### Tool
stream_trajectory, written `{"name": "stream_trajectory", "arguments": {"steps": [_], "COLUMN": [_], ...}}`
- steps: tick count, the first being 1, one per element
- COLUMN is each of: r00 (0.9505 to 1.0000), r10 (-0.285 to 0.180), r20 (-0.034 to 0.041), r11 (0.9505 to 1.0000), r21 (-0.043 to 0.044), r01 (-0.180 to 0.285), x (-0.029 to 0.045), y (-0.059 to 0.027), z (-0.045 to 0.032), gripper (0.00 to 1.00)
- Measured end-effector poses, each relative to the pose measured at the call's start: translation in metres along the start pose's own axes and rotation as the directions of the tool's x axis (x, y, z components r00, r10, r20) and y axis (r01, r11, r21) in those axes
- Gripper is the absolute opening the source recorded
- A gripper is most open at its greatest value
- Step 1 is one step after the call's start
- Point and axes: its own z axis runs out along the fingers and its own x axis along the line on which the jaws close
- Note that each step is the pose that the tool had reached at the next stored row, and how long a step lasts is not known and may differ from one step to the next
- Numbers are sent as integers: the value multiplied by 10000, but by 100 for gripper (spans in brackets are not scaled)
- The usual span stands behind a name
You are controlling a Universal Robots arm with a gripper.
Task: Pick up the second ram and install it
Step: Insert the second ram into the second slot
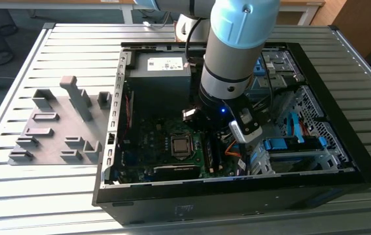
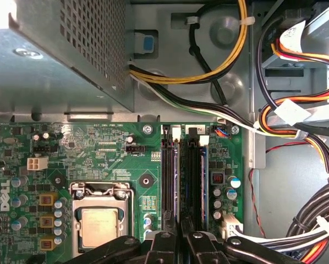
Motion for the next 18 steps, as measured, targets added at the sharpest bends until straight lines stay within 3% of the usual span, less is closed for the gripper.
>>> {"name": "stream_trajectory", "arguments": {"steps": [5, 9, 18], "r00": [10000, 10000, 10000], "r10": [-6, -8, -8], "r20": [0, -1, -12], "r11": [10000, 10000, 10000], "r21": [4, -71, -82], "r01": [6, 8, 8], "x": [-1, -2, -2], "y": [2, 2, 1], "z": [0, 18, 47], "gripper": [14, 14, 14]}}
